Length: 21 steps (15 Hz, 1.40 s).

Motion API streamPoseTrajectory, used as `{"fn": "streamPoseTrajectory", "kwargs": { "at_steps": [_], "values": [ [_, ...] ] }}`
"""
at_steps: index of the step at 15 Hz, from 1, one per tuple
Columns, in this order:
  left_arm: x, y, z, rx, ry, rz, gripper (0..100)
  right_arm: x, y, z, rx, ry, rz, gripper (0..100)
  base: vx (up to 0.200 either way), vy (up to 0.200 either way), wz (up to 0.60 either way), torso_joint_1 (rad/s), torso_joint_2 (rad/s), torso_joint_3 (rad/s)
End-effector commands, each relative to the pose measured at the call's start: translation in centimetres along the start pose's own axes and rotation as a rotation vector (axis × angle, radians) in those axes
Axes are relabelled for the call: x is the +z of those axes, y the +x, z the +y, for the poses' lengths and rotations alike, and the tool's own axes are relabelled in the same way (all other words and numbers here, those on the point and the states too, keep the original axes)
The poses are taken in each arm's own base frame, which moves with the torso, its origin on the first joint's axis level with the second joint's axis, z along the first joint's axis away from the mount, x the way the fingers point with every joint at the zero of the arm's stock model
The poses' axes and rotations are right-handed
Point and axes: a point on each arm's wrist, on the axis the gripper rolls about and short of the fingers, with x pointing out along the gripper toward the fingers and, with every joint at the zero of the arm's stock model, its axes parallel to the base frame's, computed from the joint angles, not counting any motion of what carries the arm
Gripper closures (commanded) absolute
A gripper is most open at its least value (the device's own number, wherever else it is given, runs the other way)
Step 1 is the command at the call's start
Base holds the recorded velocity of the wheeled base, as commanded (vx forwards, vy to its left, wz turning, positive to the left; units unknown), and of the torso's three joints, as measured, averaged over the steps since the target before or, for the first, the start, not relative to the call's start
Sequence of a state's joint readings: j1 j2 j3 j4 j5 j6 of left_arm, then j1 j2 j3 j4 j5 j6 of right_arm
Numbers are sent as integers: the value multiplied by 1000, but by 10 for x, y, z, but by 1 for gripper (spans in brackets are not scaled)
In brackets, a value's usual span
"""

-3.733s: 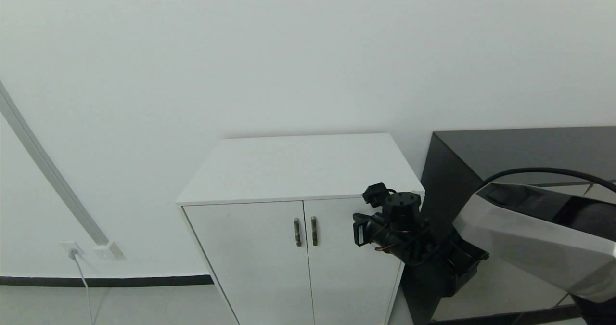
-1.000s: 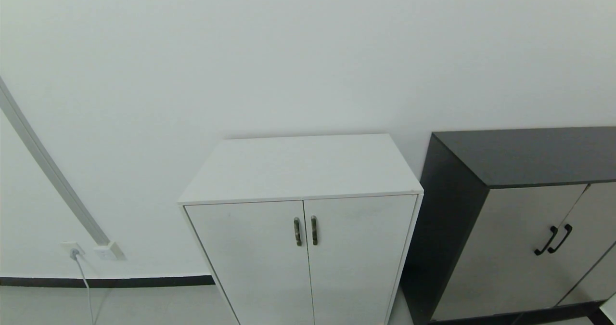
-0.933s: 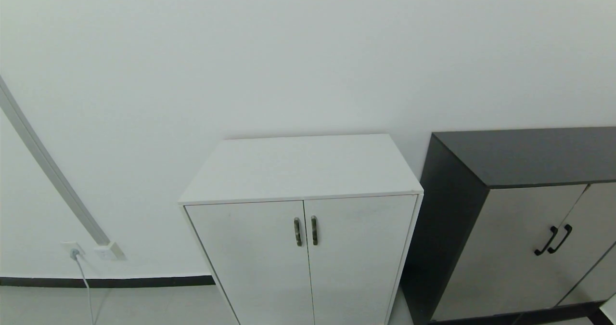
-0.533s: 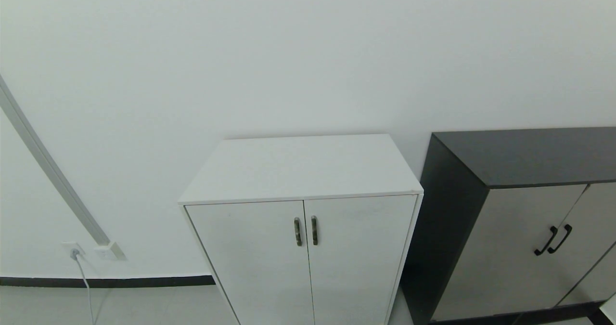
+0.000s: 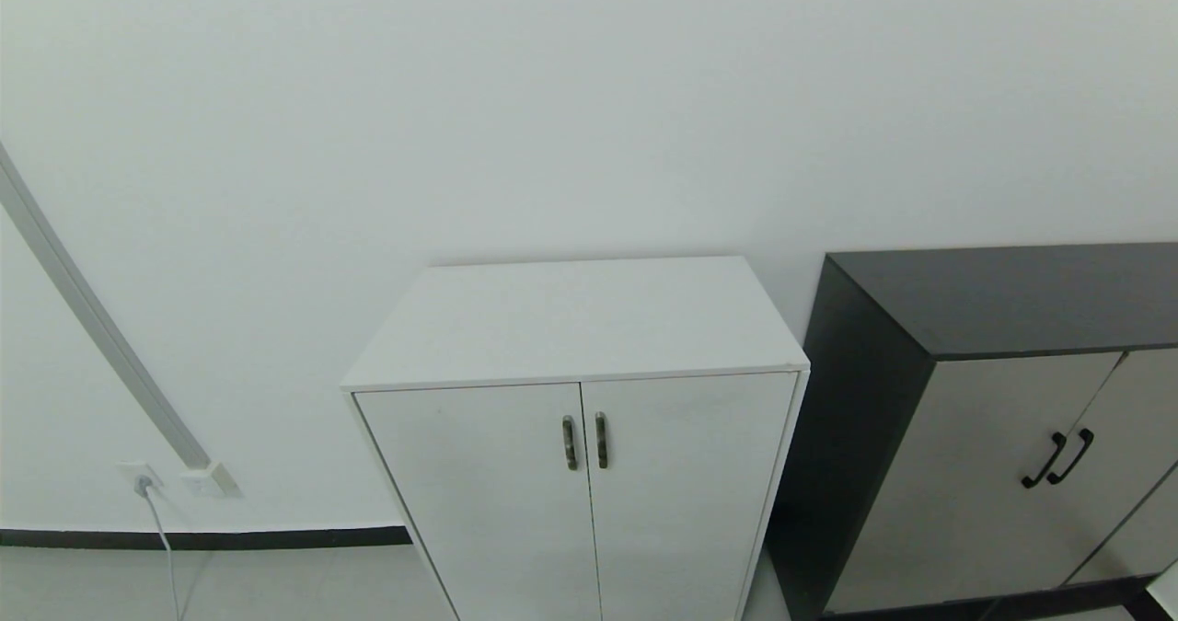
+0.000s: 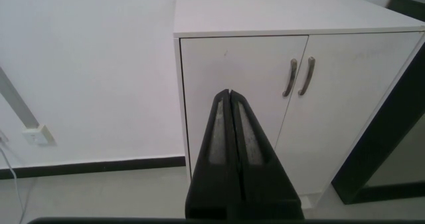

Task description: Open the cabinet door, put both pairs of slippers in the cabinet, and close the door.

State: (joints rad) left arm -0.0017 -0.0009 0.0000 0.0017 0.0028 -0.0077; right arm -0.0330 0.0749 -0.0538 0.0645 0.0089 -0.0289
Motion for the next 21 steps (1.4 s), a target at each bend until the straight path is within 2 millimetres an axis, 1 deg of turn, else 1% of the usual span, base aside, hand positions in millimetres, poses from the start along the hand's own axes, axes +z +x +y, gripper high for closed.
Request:
{"fn": "streamPoseTrajectory", "kwargs": {
  "at_steps": [1,3,5,11,13,15,18,21],
  "values": [
    [0,0,0,0,0,1,100,0,-1,0,-1,0,-10,100,0,0,0,0,0,0],
    [0,0,0,0,0,1,100,-2,-1,0,8,-2,-18,100,0,0,0,0,0,0],
    [0,0,0,-1,2,1,100,-9,3,0,0,-10,-27,100,0,0,0,0,0,0],
    [0,0,0,-1,0,-1,100,-10,1,0,66,10,-62,100,0,0,0,0,0,0],
    [0,0,0,-1,2,1,100,-10,-1,0,55,-23,-82,100,0,0,0,0,0,0],
    [0,0,0,-1,2,1,100,-10,-1,1,88,-28,-84,100,0,0,0,0,0,0],
    [0,0,0,-1,2,-1,100,-10,-1,1,88,40,-83,100,0,0,0,0,0,0],
    [0,0,0,-1,2,1,100,-10,-1,1,86,40,-85,100,0,0,0,0,0,0]
  ]
}}
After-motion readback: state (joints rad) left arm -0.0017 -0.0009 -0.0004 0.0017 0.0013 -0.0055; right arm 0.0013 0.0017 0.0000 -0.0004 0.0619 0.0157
